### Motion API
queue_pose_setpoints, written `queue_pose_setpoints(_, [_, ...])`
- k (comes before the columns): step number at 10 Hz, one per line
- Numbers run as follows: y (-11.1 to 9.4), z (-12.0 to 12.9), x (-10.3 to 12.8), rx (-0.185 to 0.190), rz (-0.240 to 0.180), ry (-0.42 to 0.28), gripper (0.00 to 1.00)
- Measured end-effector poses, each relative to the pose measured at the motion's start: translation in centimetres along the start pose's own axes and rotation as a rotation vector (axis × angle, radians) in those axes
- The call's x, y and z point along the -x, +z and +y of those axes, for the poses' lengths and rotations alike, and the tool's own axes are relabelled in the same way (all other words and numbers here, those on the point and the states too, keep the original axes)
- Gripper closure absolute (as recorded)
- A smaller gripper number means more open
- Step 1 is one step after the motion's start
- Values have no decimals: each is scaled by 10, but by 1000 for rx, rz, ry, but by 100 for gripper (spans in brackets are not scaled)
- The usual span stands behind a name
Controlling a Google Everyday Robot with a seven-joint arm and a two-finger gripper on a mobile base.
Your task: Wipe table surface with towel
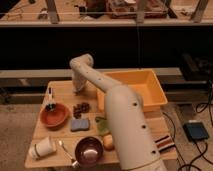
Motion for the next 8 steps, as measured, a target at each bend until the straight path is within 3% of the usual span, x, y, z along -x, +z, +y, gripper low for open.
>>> queue_pose_setpoints(2, [5, -24, 20, -23, -30, -60, 100])
queue_pose_setpoints(4, [6, -26, 42, -30, -59, -100, 100])
queue_pose_setpoints(8, [10, 22, 67, -7, -108, -108, 100])
